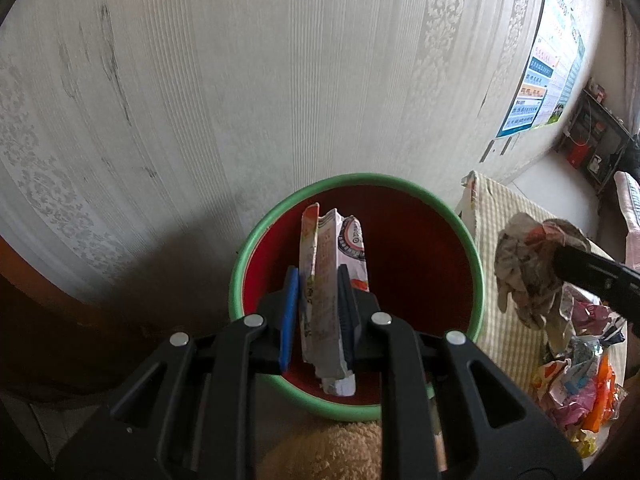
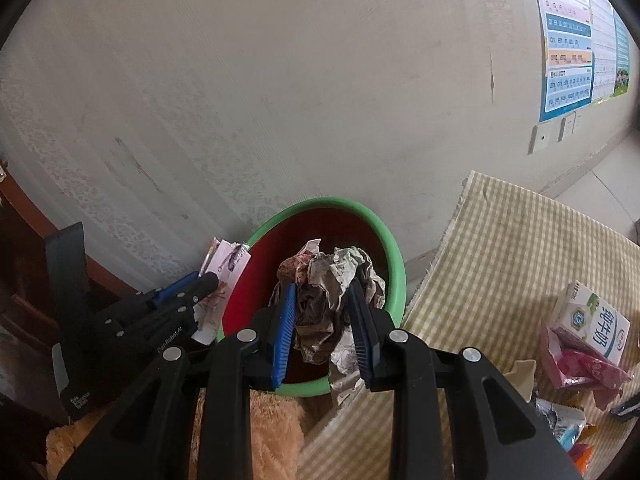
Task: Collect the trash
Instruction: 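Carry both held items over the green-rimmed red bin, then open both tools to drop the items into the bin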
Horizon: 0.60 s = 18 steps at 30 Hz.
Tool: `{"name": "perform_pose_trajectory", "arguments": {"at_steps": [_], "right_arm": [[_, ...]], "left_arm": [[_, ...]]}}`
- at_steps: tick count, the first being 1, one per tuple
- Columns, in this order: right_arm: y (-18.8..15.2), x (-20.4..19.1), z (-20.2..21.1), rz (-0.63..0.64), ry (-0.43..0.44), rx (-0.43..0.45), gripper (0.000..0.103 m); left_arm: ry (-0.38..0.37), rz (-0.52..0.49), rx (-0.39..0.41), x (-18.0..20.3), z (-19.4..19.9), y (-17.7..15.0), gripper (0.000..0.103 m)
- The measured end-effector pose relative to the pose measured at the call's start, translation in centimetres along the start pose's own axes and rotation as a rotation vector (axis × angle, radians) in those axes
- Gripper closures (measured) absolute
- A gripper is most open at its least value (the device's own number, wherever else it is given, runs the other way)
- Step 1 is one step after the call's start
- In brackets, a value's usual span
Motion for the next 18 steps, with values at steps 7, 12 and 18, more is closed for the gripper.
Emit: {"name": "perform_pose_trajectory", "arguments": {"at_steps": [7,12,18], "right_arm": [[0.2,0.0,-0.8,-0.009,0.001,-0.009,0.076],[0.0,0.2,-1.0,-0.018,-0.003,-0.021,0.076],[0.0,0.2,-1.1,-0.020,-0.003,-0.021,0.075]], "left_arm": [[0.001,0.005,-0.015,-0.3,-0.8,-0.3,0.085],[0.006,0.005,-0.018,-0.4,-1.0,-0.2,0.085],[0.003,0.002,-0.028,-0.4,-1.5,-0.3,0.085]]}}
Point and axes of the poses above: each gripper's, at about its wrist camera, not at the fingertips, and z roughly against the way its jaws point, x to its right, y to its top, the point moved 4 cm from there along -z, roughly the way its jaws point, and after that the axes turned 11 degrees about -y, right-handed, at the moved point
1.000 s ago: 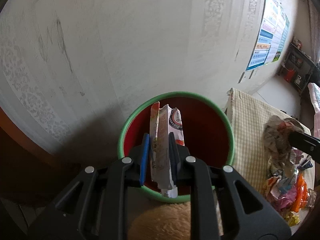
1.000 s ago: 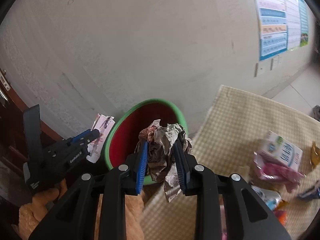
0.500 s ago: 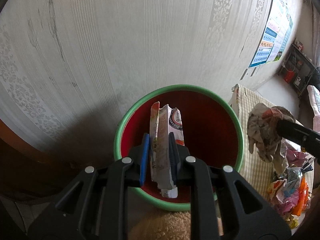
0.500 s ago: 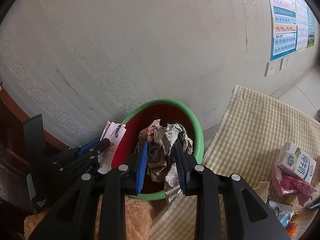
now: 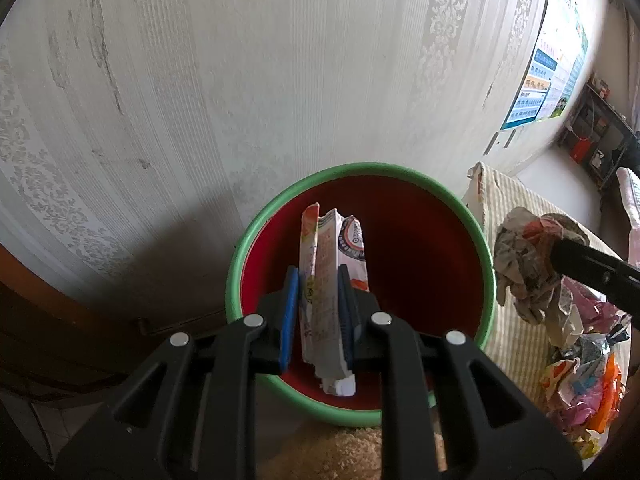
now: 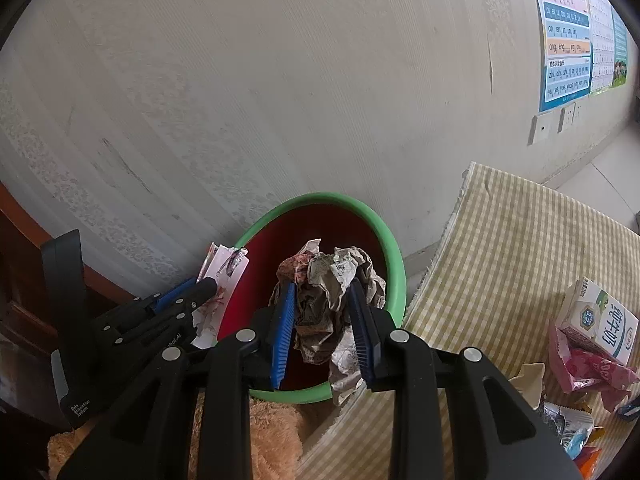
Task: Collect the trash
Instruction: 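Open both tools to drop the items into the bin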
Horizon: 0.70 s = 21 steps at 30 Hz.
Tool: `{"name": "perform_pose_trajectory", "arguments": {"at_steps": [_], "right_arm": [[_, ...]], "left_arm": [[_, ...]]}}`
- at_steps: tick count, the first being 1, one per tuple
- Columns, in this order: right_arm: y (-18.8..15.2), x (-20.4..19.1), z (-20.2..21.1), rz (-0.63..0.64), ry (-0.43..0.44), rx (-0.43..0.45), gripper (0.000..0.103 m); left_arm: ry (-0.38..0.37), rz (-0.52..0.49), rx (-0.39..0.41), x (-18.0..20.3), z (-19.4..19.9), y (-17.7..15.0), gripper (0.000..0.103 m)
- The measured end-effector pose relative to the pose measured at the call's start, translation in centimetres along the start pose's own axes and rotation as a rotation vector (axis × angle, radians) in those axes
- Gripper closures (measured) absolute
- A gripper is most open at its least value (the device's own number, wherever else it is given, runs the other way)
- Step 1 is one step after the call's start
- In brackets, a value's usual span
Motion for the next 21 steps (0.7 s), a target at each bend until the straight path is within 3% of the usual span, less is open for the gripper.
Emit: {"name": "perform_pose_trajectory", "arguments": {"at_steps": [5,8,10,16,19,21], "right_arm": [[0.16,-0.11,-0.10,-0.004,0.006,0.005,0.075],[0.33,-0.22,-0.14,-0.014,0.022,0.011,0.061],[0.42,-0.26,-0.15,-0.022,0.033,0.014,0.060],[0.44,-0.42,0.05,-0.025,0.049,0.024,0.057],[0.64,-0.52,0.26,-0.024,0.068,0.033,0.044],[0.81,-0.60,0.37,-0.024,0.075,0.036,0.042]], "left_arm": [[-0.016,0.007,0.001,-0.04,-0.21,0.02,0.084],[-0.035,0.019,-0.004,-0.20,-0.38,-0.02,0.079],[-0.032,0.025,-0.006,-0.32,-0.40,-0.10,0.068],[-0.022,0.025,-0.001,-0.14,-0.11,-0.17,0.065],[-0.014,0.028,0.002,0.03,0.01,-0.25,0.057],[-0.008,0.031,0.005,0.04,0.24,-0.34,0.056]]}}
Point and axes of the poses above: each gripper's, at about its wrist camera, not at the fingertips, and z roughly against the way its jaws point, x to its right, y to its top, the point moved 4 cm from there along -z, roughly the way its jaws point, and after that the axes turned 11 degrees about -y, right-handed, at the moved point
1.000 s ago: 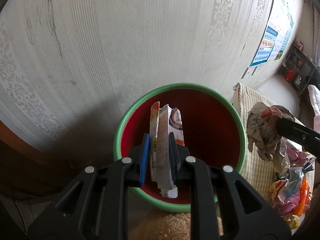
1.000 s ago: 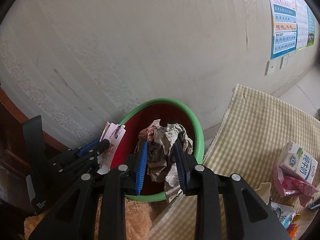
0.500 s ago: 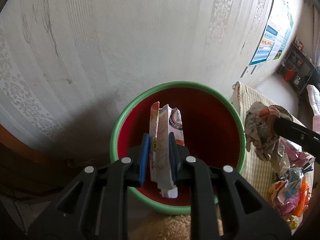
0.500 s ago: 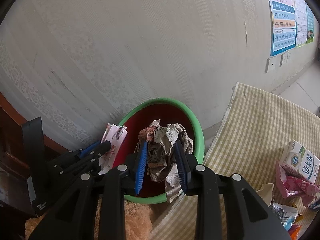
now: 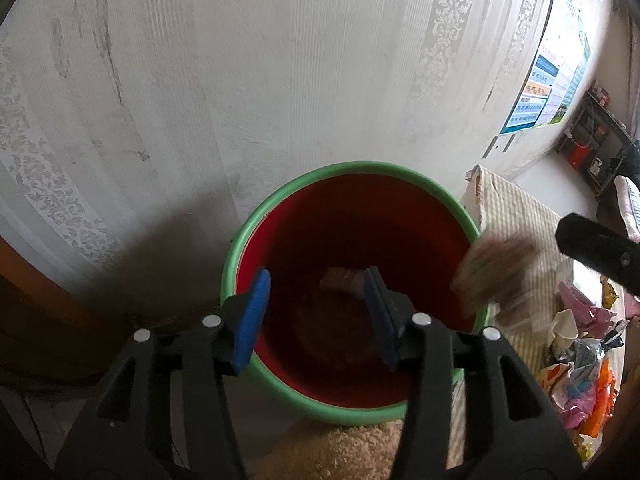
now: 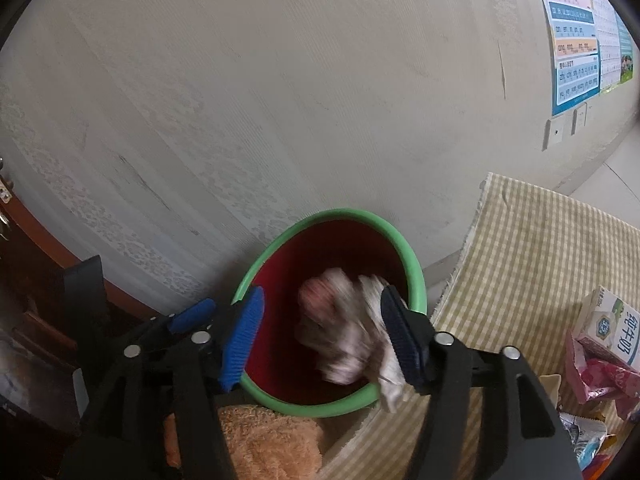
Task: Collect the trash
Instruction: 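Open both tools to drop the items into the bin, then grasp the pink paper wrapper with the left tool while the right tool grasps the blue wrapper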
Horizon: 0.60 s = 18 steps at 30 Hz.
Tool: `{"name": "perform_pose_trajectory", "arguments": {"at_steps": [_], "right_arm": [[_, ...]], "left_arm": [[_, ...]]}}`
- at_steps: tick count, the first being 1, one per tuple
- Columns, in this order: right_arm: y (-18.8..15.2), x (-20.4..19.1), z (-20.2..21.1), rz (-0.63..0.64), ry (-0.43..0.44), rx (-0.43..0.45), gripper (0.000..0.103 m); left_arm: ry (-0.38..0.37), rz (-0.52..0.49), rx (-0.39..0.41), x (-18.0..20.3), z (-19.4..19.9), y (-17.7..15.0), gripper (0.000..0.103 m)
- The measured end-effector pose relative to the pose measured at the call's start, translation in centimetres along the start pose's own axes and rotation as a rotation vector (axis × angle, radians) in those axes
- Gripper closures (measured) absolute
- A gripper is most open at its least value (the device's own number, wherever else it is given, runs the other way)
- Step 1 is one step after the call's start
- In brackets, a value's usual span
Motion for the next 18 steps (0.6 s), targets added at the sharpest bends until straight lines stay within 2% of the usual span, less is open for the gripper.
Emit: {"name": "perform_pose_trajectory", "arguments": {"at_steps": [10,18], "right_arm": [[0.0,1.0,2.5,-0.008,-0.009,0.036,0.042],[-1.8,5.1,8.0,0.018,-0.089,0.092,0.042]], "left_arm": [[0.008,-0.004,0.000,0.4,0.8,-0.2,0.056],[-0.013,-0.059,0.006,3.4,2.3,-0.3,0.056]]}}
Point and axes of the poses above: each gripper's, at about its wrist camera, not at the fingertips, and z roughly against the way its jaws point, x to its right, y to its top, the point moved 4 cm from there along -z, roughly the way its jaws point, and after that the axes turned 11 degrees about -y, right-handed, at the moved point
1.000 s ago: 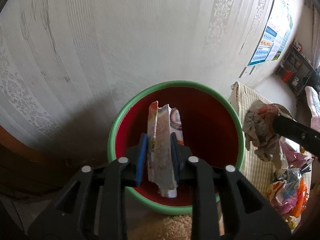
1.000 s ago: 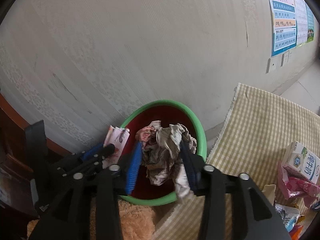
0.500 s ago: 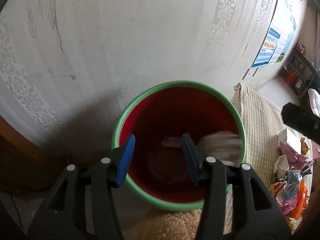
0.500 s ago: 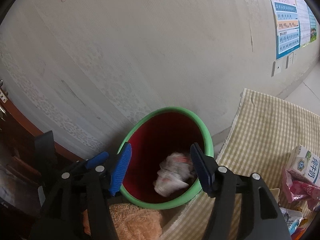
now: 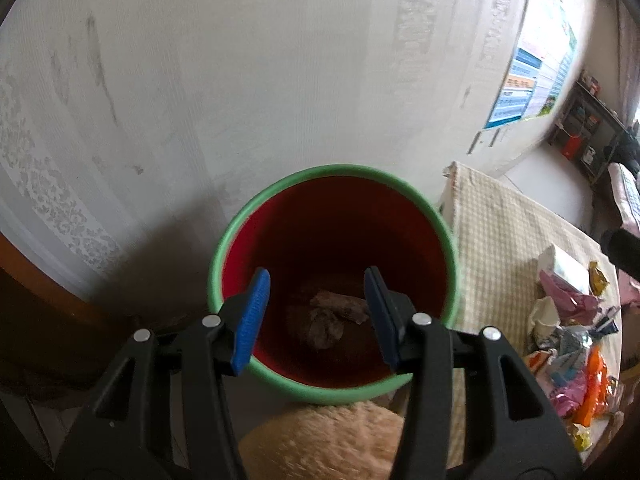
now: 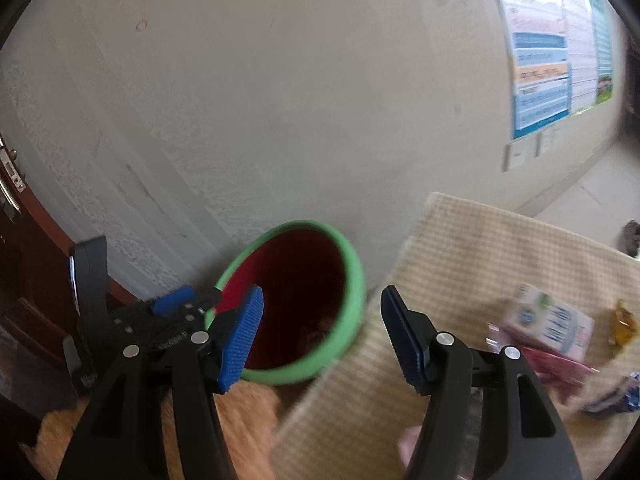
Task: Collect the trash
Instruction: 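Grasp the pink paper wrapper with the left tool while the right tool grasps the blue wrapper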
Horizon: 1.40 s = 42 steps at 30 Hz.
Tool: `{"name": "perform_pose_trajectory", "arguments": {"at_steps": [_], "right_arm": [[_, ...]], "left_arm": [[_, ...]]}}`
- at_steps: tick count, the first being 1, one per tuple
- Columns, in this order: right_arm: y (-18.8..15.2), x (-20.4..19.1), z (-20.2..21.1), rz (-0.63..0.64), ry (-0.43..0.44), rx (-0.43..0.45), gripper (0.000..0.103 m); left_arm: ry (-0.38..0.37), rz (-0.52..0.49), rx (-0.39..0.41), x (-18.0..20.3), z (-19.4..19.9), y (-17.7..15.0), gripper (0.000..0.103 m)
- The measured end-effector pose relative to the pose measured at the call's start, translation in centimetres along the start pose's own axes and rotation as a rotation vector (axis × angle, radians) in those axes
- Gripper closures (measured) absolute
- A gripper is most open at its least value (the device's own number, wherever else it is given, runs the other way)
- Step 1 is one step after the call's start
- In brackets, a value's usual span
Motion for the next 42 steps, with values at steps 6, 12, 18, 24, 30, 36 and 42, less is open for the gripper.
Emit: {"name": "perform_pose_trajectory", "arguments": {"at_steps": [6,12,18,24,30,36,42], "right_arm": [[-4.1,5.6,4.6,-0.047,-0.144,0.031,0.042],[-9.7,11.1,7.0,-0.157,-0.264,0.005,0.042],[-11.9,15.8,9.1,-0.279,-0.297,0.022,0.042],[-13.0,18.3,10.0,-0.339,-0.294,0.027,0.043],[-14.2,19.8,9.3,-0.400,-0.286,-0.006,0.043],[-14.8,20.4,9.0,-0.410,-0.293,-0.021,0.042],[-15.1,21.8,9.1,-0.419,-0.330,-0.023,0.043]], "left_arm": [[-0.041,-0.059,-0.012,4.2,0.7,-0.6,0.056],[-0.138,-0.153,-0.076,11.3,-0.1,-2.5,0.056],[-0.244,-0.240,-0.152,18.1,-1.2,-4.8,0.056],[-0.243,-0.274,-0.268,21.4,-4.2,-7.5,0.056],[-0.285,-0.172,-0.393,21.2,-7.0,-9.6,0.066],[-0.286,-0.182,-0.379,21.3,-6.9,-9.6,0.095],[-0.252,-0.227,-0.324,21.0,-5.5,-8.7,0.095]]}}
Point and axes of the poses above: each gripper's, at about its wrist camera, not at the fingertips, and z roughly against the way its jaws point, x to its right, y to its top, the point moved 4 cm from there along -z, roughly the way its jaws point, and after that the axes turned 11 degrees about -y, right-handed, at the moved point
